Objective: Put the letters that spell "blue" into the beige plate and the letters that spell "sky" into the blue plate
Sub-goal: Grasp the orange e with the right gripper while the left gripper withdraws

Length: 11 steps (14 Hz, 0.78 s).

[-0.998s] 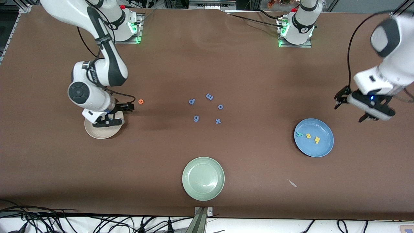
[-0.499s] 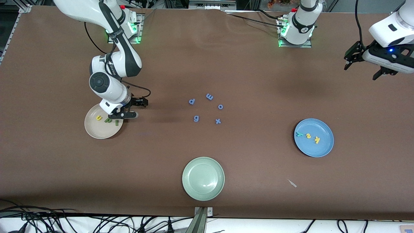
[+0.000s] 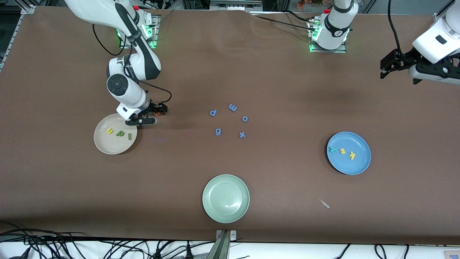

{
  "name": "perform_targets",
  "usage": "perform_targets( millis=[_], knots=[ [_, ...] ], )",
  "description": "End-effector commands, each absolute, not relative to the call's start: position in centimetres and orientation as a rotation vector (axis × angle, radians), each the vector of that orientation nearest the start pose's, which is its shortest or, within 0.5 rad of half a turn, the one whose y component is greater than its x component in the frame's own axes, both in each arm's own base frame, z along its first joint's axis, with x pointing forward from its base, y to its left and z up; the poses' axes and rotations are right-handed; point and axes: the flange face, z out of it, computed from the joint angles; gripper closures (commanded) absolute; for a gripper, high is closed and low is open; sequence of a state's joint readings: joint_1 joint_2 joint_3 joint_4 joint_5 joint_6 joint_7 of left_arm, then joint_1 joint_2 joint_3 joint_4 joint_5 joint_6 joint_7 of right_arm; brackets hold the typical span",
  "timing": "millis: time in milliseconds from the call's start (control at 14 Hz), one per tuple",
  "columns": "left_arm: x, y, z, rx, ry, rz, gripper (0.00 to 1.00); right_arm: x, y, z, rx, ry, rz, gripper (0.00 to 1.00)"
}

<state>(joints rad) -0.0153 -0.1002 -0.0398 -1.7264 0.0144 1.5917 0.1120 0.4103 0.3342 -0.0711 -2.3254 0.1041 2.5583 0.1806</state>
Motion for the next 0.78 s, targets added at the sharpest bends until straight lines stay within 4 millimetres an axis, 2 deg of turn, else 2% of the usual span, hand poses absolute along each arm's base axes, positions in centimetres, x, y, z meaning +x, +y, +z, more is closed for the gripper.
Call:
perform_targets(
  millis=[0,143,285,570,641,713],
  knots=[
    [55.0,-2.6,61.3,-3.183,0.185,0.164,0.00,47.0,16.9,18.4,-3.126,-0.107,0.166,0.00],
    [55.7,-2.4,61.2,-3.205,0.117,0.214,0.00,47.1,16.9,18.4,-3.125,-0.107,0.164,0.01],
    [55.5,-2.0,61.1,-3.198,0.041,0.235,0.00,47.1,16.9,17.8,-3.128,-0.109,0.168,0.09],
    [54.1,-2.2,60.3,-3.183,0.043,0.273,0.00,47.0,16.9,17.2,-3.130,-0.105,0.169,0.26],
    [54.0,-2.3,60.3,-3.179,0.047,0.270,0.00,47.1,16.8,17.1,-3.131,-0.103,0.172,0.27],
    [54.0,-1.9,60.3,-3.147,0.045,0.259,0.00,47.1,16.8,17.1,-3.131,-0.103,0.172,0.32]
  ],
)
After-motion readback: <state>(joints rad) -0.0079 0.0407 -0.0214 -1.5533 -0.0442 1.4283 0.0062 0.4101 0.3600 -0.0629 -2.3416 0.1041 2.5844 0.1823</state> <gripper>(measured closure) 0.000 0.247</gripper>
